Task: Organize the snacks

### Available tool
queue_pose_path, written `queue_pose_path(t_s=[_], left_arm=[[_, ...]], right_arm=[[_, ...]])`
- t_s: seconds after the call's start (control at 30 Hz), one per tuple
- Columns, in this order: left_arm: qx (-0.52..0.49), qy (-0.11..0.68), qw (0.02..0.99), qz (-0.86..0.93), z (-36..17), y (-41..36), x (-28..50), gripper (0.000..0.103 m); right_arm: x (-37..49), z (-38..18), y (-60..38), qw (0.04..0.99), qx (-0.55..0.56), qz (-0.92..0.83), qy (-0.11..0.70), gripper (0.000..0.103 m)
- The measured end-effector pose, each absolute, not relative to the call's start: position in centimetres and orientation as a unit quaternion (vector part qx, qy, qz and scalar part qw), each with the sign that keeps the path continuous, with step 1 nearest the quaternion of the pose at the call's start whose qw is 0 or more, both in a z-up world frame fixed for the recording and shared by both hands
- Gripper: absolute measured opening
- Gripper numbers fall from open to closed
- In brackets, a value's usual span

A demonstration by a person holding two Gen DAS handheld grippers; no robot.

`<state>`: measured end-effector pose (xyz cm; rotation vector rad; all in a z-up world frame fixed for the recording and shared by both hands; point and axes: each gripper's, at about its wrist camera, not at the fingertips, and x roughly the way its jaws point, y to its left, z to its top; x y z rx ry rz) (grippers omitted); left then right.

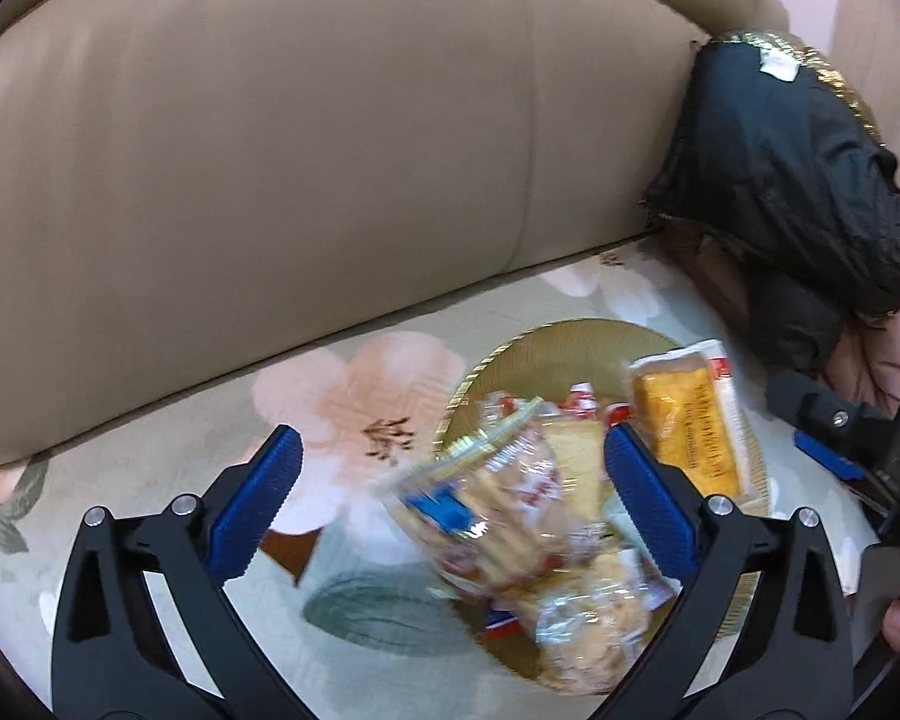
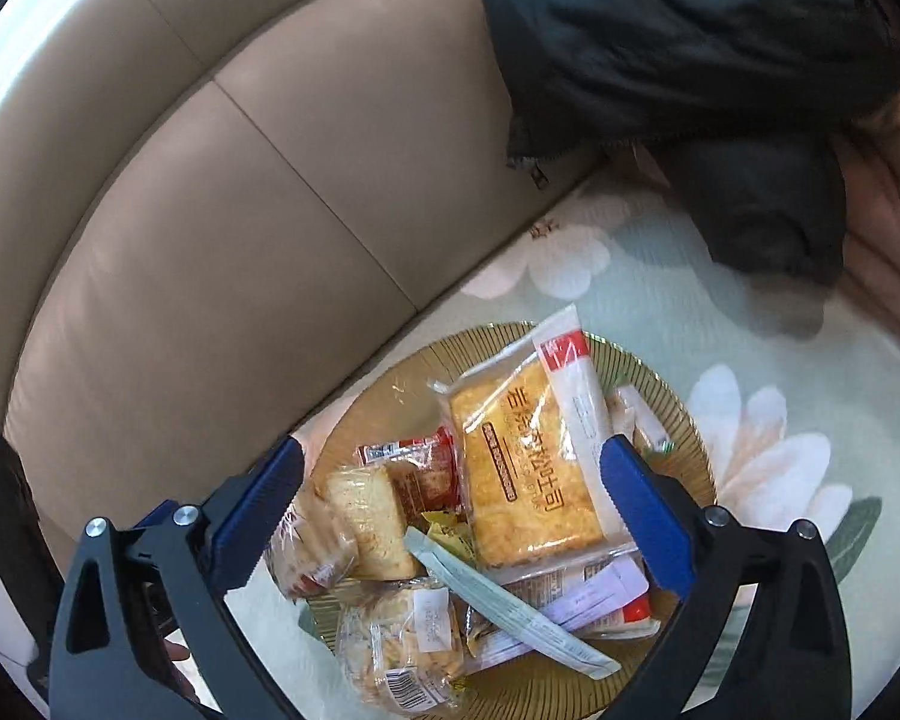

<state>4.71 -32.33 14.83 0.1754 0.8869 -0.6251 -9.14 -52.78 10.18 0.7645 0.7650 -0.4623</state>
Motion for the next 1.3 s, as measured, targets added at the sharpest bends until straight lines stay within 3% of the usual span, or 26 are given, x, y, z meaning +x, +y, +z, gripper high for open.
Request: queue_pose_path(t_s=[0.37,0.7,0.87,1.3], left_arm=[[0.061,0.43,0.866,-0.247,15.2,-27.7,2.1,0.1],[0.066,0.456,0.861,-0.215,13.4,-26.0,-2.4,0.1],[0.074,0.461,0.862,-0.199,12.9,-25.9,-3.3,0.1],[0.079,0.47,0.859,-0.187,12.1,-26.1,-3.7,0.1]], right_arm=[[-8.1,11.5,-49.5,0.85,0.284,-0.196,0.397,0.098],[-10.3,10.9,-43.4,0.841,0.046,-0.189,0.506,0.098],[-10.9,8.1,-43.4,0.826,0.069,-0.15,0.539,0.098],[-10.2,7.3,-42.7,0.828,0.082,-0.104,0.545,0.098]])
